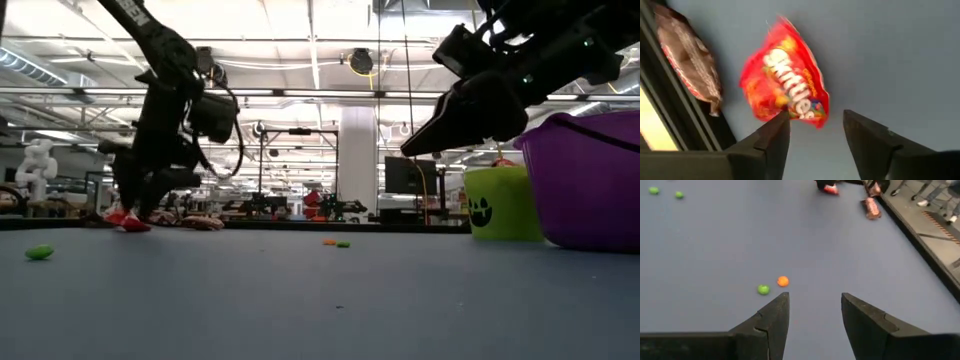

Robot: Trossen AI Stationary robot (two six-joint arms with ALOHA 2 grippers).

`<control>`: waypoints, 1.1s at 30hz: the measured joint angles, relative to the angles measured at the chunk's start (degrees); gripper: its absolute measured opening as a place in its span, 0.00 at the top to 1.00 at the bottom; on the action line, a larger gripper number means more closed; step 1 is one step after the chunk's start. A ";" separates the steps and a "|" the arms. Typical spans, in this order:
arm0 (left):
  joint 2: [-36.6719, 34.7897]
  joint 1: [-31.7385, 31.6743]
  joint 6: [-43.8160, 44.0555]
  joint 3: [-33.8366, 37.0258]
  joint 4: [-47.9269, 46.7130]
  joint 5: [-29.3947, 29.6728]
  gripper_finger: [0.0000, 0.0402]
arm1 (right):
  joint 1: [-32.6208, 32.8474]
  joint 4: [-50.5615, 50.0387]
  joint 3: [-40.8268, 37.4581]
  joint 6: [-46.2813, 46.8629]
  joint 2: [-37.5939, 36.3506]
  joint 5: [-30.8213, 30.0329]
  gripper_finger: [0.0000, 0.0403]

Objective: Organize candy in baskets
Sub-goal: Put the red candy pack into the pink bucket

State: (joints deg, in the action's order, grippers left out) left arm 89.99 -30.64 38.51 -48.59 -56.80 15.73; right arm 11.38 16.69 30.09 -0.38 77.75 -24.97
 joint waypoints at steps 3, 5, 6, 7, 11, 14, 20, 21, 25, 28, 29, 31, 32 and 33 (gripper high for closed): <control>2.43 -0.74 -1.41 1.82 -0.11 2.44 0.59 | 0.00 1.30 0.00 0.14 1.33 2.21 0.58; 3.17 -1.38 -1.62 3.42 1.31 3.56 0.65 | 0.29 1.51 0.01 0.62 1.84 3.00 0.58; 3.44 -1.39 -1.63 3.95 2.30 3.69 0.68 | 0.42 1.67 0.00 1.11 2.03 3.01 0.58; 3.33 -1.14 -1.74 4.42 2.95 3.99 0.72 | 0.42 2.01 0.00 1.30 2.22 3.03 0.58; 2.47 2.70 -1.54 4.50 3.15 5.46 0.92 | 0.74 1.66 0.02 2.47 2.86 3.04 0.58; -0.40 7.45 -1.50 3.04 3.61 6.35 0.97 | 0.89 1.96 0.02 3.02 3.22 3.04 0.58; -6.38 18.97 -1.58 -0.37 6.71 6.16 0.98 | 0.63 3.04 0.02 6.26 3.26 2.79 0.58; -7.32 21.00 -1.69 -0.67 8.18 6.17 0.99 | 0.61 4.20 0.02 6.51 3.26 2.72 0.58; -9.69 28.58 -5.27 -1.12 19.61 5.94 0.99 | 0.63 8.22 0.04 7.65 3.27 2.52 0.58; -9.89 33.91 -12.46 -1.12 30.54 4.04 0.98 | 0.63 9.25 0.04 7.08 3.48 3.13 0.54; -9.84 35.58 -15.38 -1.12 34.30 3.01 0.98 | 0.63 9.56 0.04 6.91 3.50 4.26 0.52; -9.05 38.60 -21.68 -1.12 42.81 1.03 0.98 | 0.63 11.37 0.04 6.64 3.92 5.88 0.47; -8.39 40.02 -24.78 -1.12 47.25 0.07 0.98 | 0.63 12.02 0.04 5.97 4.01 6.10 0.44; -7.77 41.26 -27.43 -1.12 50.60 -0.96 0.98 | 0.66 12.95 0.01 5.08 4.02 6.86 0.42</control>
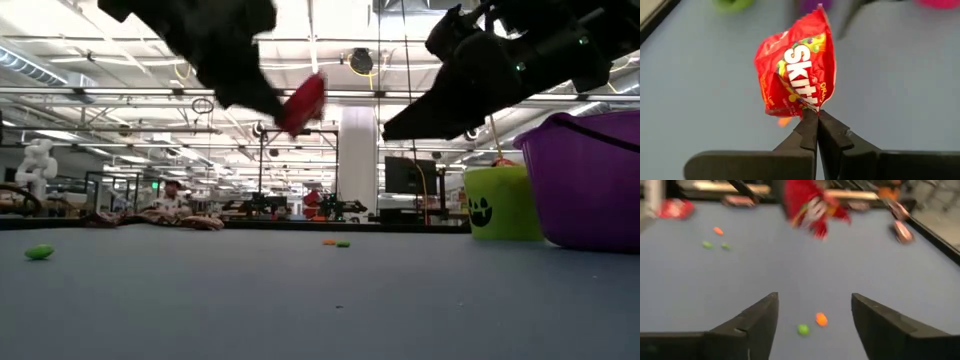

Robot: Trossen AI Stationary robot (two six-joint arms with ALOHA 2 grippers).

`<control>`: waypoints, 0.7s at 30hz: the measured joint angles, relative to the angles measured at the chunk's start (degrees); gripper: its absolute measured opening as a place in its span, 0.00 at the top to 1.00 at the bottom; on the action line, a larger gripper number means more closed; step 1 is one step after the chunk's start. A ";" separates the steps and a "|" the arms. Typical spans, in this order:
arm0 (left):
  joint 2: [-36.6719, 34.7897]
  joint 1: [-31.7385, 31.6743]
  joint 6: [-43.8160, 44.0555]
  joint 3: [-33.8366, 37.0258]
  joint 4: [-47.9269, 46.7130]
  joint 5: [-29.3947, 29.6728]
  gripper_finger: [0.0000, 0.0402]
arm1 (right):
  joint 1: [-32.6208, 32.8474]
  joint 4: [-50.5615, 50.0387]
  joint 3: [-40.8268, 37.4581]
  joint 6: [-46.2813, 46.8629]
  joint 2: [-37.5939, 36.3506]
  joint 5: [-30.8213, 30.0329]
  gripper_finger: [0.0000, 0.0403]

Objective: Organize candy in baskets
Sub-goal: Put the red candy pack into the pink bucket

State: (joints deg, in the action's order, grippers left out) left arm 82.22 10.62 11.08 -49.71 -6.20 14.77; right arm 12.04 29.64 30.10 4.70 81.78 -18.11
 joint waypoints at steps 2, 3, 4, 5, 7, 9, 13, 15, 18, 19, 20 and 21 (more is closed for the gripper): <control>1.96 2.17 -3.86 0.07 7.19 -1.10 0.98 | 0.03 2.72 0.03 -1.56 -0.01 2.22 0.38; 3.14 2.93 -5.30 -0.01 10.72 -1.63 0.98 | 0.06 3.83 0.03 -2.29 -0.02 3.03 0.36; 4.27 3.57 -6.61 -0.02 13.01 -1.84 0.98 | 0.09 5.00 0.01 -3.02 -0.02 3.68 0.35; 5.46 4.17 -7.57 0.01 14.69 -2.12 0.98 | 0.11 6.30 0.01 -3.65 0.00 4.63 0.34; 8.23 5.11 -8.81 0.02 18.99 -2.13 0.98 | 0.09 8.03 0.03 -4.51 -0.02 7.03 0.33; 10.55 5.63 -9.93 0.11 23.29 -2.13 0.98 | 0.09 9.04 0.03 -5.13 -0.02 8.12 0.33; 14.63 5.69 -11.75 0.06 29.97 -2.10 0.98 | 0.04 9.50 0.03 -6.75 0.00 12.29 0.33; 15.98 5.54 -11.86 0.07 31.85 -1.81 0.98 | 0.08 9.43 0.03 -7.37 0.00 15.24 0.35; 17.22 5.71 -12.23 0.07 32.52 -0.40 0.98 | 0.08 9.54 0.03 -7.31 0.00 17.84 0.37; 17.47 5.78 -12.81 0.07 32.45 0.06 0.98 | 0.08 9.64 0.03 -7.36 -0.02 18.56 0.38; 17.59 5.91 -12.98 0.11 32.42 1.02 0.98 | 0.08 9.66 0.03 -7.43 -0.01 18.68 0.40; 17.59 6.05 -13.01 0.11 32.56 2.14 0.98 | 0.08 9.61 0.03 -7.48 -0.02 18.67 0.41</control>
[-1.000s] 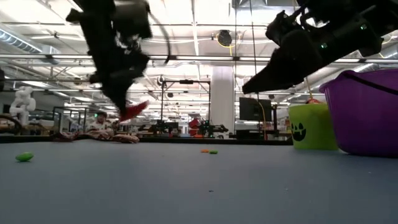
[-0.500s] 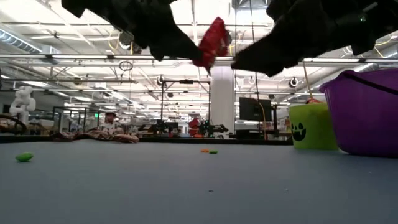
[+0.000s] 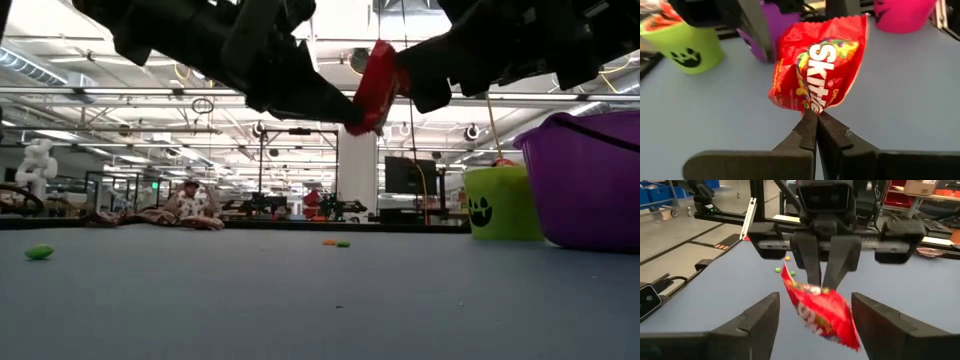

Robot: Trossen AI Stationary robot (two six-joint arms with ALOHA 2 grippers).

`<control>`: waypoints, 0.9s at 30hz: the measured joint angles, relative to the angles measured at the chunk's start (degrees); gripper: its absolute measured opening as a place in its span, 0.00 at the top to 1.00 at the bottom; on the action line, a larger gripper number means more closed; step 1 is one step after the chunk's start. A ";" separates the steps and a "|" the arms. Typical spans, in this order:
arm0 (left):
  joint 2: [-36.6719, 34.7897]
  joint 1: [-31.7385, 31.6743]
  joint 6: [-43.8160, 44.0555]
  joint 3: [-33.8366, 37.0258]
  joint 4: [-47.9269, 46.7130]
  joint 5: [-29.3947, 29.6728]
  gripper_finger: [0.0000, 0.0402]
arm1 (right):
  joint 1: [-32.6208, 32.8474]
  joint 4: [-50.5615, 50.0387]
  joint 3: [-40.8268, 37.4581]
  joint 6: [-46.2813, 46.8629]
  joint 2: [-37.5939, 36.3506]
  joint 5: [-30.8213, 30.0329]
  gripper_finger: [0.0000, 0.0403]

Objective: Organize candy in baskets
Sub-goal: Put the red candy pack into the pink bucket

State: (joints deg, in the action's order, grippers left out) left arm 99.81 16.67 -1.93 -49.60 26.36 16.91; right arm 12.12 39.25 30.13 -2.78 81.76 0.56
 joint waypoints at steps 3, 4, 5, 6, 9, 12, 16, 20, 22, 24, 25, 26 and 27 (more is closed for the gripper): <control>-0.02 0.02 -0.07 0.00 0.64 2.77 0.98 | 0.00 -0.93 0.00 0.19 0.00 0.00 0.47; -0.01 -0.01 -0.09 0.00 0.92 3.22 0.98 | 0.00 -1.53 0.00 0.21 0.00 -0.02 0.50; 0.00 -0.02 -0.13 0.00 1.51 3.29 0.98 | 0.00 -1.99 0.00 0.24 0.00 -0.02 0.53; 0.00 -0.02 -0.19 0.00 2.12 3.26 0.98 | 0.00 -2.13 0.00 0.39 0.00 -0.04 0.57; -0.02 0.00 -0.12 0.00 2.46 3.10 0.98 | 0.00 -2.23 0.00 0.42 0.00 -0.01 0.71; -0.02 -0.02 0.06 0.00 2.57 2.97 0.98 | 0.00 -2.31 0.00 0.40 0.00 -0.06 0.87; -0.02 -0.02 0.03 0.00 2.65 2.80 0.98 | 0.48 -2.77 0.00 -0.93 0.00 -0.08 0.98; -0.02 -0.03 1.79 0.00 2.98 2.44 0.96 | 1.90 -2.97 0.00 -1.20 -0.48 -0.42 0.95; -0.02 -0.09 3.90 0.00 2.96 2.40 0.92 | 2.52 -3.83 0.00 -1.32 -0.96 -0.74 0.95; -0.02 -0.13 5.73 0.00 2.94 2.33 0.86 | 2.90 -5.28 0.00 -1.30 -1.75 -0.82 0.96; -0.02 -0.13 6.05 0.00 2.92 1.67 0.82 | 3.05 -6.69 0.12 -1.08 -2.31 -0.70 0.97; -0.02 -0.15 6.12 0.00 2.88 0.63 0.79 | 3.28 -9.02 0.53 -0.82 -3.00 -0.57 0.97; -0.02 -0.15 6.10 0.00 2.85 -0.57 0.75 | 3.60 -11.72 1.13 -0.43 -3.78 -0.54 0.98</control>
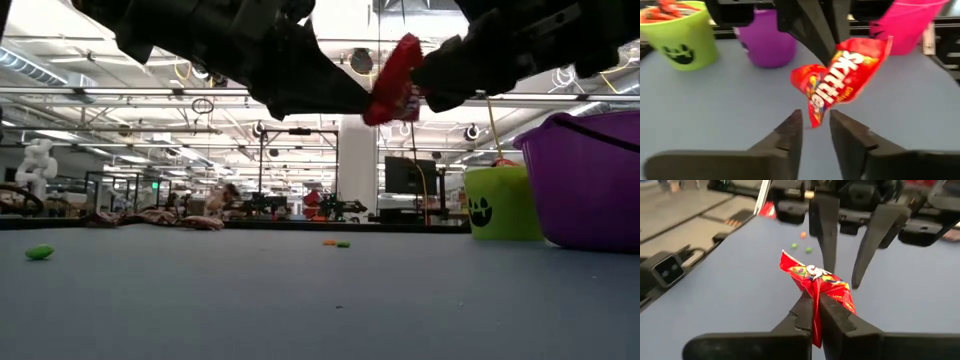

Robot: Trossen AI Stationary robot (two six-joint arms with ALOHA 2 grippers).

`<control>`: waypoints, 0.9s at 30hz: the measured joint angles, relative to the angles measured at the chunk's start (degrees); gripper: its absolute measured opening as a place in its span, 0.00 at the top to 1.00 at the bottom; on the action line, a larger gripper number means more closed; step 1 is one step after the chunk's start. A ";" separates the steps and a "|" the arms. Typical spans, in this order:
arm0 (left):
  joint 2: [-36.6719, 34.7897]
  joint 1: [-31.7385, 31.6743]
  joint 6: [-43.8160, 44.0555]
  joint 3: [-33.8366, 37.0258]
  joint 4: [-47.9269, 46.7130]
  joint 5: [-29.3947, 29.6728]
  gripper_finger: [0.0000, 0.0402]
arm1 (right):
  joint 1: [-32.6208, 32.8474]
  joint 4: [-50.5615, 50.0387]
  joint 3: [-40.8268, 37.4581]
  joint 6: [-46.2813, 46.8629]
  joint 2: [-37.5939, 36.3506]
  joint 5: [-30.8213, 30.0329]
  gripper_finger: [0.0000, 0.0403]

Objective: Organize candy in baskets
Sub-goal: Put the red candy pack into the pink bucket

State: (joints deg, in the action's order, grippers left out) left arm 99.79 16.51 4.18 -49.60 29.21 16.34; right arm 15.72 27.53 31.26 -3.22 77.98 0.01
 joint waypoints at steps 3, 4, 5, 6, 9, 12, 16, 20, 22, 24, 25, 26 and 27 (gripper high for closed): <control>-0.02 0.23 0.01 0.00 -0.42 -3.22 0.67 | 1.31 -9.97 2.92 0.87 -3.01 0.06 0.98; -0.02 0.35 0.08 -0.02 -1.07 -3.83 0.64 | 1.98 -13.93 4.31 1.26 -4.23 0.04 0.98; -0.02 0.54 0.63 -0.02 -1.86 -4.02 0.62 | 2.66 -18.33 5.84 1.93 -5.35 0.05 0.98; -0.02 0.71 1.42 -0.02 -2.76 -4.08 0.61 | 3.36 -22.58 7.42 2.77 -6.31 0.08 0.98; -0.02 0.90 3.39 -0.02 -4.74 -4.19 0.58 | 5.78 -36.14 12.28 7.11 -8.74 0.14 0.98; -0.02 0.87 4.58 -0.02 -5.35 -4.17 0.58 | 8.56 -49.12 17.93 12.93 -10.38 0.16 0.98; -0.02 0.85 4.58 -0.02 -5.02 -3.74 0.58 | 12.62 -61.70 24.42 21.51 -12.39 4.62 0.98; -0.09 0.87 4.58 -0.04 -3.81 -2.20 0.58 | 17.17 -64.48 27.76 35.34 -15.62 10.66 0.98; -0.09 0.87 4.58 -0.04 -3.92 -2.14 0.58 | 20.19 -64.61 28.01 43.02 -17.27 11.60 0.98; -0.09 0.85 4.58 -0.04 -3.97 -2.12 0.58 | 23.59 -65.56 28.01 50.45 -18.42 10.39 0.98; -0.09 0.85 4.60 -0.04 -3.96 -2.12 0.58 | 25.31 -66.79 28.04 53.81 -18.76 8.74 0.98; -0.09 0.85 4.59 -0.04 -3.97 -2.10 0.58 | 27.05 -68.47 28.04 57.24 -18.86 7.06 0.98; -0.09 0.85 4.60 -0.04 -3.98 -2.10 0.58 | 28.77 -70.10 28.03 60.94 -18.79 6.00 0.98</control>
State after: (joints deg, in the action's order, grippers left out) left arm 99.70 17.37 8.78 -49.65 25.23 14.24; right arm 44.48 -42.57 59.29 57.72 59.18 6.02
